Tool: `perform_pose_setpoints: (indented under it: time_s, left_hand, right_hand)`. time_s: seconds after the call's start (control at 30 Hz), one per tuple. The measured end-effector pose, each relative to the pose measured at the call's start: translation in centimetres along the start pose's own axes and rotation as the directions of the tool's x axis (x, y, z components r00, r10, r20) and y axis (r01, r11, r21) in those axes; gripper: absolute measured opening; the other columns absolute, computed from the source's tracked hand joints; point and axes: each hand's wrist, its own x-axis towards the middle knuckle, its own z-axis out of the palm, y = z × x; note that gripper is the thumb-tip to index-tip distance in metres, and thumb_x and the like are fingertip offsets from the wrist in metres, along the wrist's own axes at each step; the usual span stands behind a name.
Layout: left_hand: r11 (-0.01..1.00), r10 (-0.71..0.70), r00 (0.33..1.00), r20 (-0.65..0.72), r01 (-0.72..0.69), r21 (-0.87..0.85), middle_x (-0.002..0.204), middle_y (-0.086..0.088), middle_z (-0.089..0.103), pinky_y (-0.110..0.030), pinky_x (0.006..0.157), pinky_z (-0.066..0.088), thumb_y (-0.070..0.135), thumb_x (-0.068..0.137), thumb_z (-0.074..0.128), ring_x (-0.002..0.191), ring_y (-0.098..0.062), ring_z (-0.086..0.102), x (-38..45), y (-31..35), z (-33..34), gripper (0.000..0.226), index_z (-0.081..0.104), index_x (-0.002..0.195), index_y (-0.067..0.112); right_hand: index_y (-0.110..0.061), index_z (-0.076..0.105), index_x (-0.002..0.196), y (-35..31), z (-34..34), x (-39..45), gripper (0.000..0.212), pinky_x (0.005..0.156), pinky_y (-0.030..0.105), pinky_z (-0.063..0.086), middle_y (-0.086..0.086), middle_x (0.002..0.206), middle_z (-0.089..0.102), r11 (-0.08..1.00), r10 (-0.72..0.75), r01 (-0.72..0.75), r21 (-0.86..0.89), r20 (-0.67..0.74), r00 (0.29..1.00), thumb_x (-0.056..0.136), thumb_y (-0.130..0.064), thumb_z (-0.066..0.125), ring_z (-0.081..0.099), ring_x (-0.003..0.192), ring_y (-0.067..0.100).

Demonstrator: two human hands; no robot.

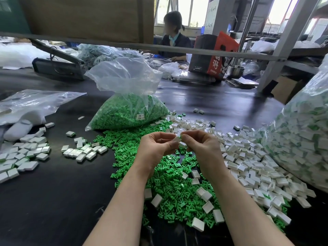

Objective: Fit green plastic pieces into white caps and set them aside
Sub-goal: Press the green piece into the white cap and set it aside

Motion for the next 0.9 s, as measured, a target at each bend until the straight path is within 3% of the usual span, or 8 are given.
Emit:
perform_pose_setpoints:
  time_s: [0.33,0.47,0.63,0.77,0.9]
  left_hand:
    - [0.990,0.080,0.997,0.010,-0.081,0.117,0.082,-0.016,0.073,-0.022,0.064,0.056,0.000,0.076,0.077,0.069,-0.016,0.070,0.1,-0.2,-0.3,0.017,0.072,0.091,-0.002]
    - [0.982,0.111,0.994,0.005,-0.110,0.155,0.079,-0.013,0.073,-0.020,0.062,0.055,-0.003,0.077,0.075,0.067,-0.014,0.069,0.2,-0.2,-0.3,0.011,0.072,0.087,0.000]
    - [0.967,0.135,0.991,0.000,-0.132,0.218,0.081,-0.011,0.074,-0.019,0.063,0.055,0.003,0.079,0.076,0.068,-0.012,0.068,0.3,-0.4,-0.5,0.013,0.073,0.092,0.004]
    - [0.914,0.099,0.992,0.082,-0.124,0.387,0.077,-0.006,0.073,-0.020,0.058,0.051,0.016,0.089,0.069,0.063,-0.009,0.065,0.4,-0.4,-0.8,0.011,0.066,0.093,0.006]
    - [0.833,0.027,0.981,0.192,-0.128,0.539,0.068,-0.001,0.065,-0.014,0.054,0.043,0.022,0.097,0.059,0.056,-0.006,0.055,0.3,-0.4,-1.2,0.017,0.063,0.085,0.011]
  right_hand:
    - [-0.013,0.073,0.093,-0.2,-0.5,-0.1,0.008,0.067,0.015,0.052,0.001,0.086,0.075,0.991,-0.027,0.036,-0.126,0.068,0.997,0.086,-0.009,0.072,0.070,0.078,0.008]
    - [-0.013,0.074,0.091,0.2,-0.5,-0.1,0.004,0.058,0.011,0.047,-0.002,0.078,0.074,0.974,-0.013,0.032,-0.223,0.088,0.996,0.088,-0.013,0.071,0.064,0.063,-0.002]
    - [-0.007,0.072,0.088,0.3,-0.6,0.0,0.007,0.057,0.014,0.047,0.006,0.077,0.072,0.971,0.034,0.002,-0.241,0.145,0.989,0.090,-0.013,0.069,0.061,0.061,0.003]
    - [-0.002,0.071,0.086,0.1,-0.8,0.0,0.010,0.055,0.013,0.044,0.004,0.072,0.069,0.983,0.034,-0.009,-0.182,0.139,0.990,0.090,-0.011,0.068,0.058,0.056,0.000]
    - [-0.002,0.067,0.084,0.1,-0.9,0.1,0.012,0.052,0.013,0.041,0.004,0.069,0.067,0.972,0.059,-0.008,-0.237,0.209,0.976,0.092,-0.012,0.066,0.053,0.051,-0.001]
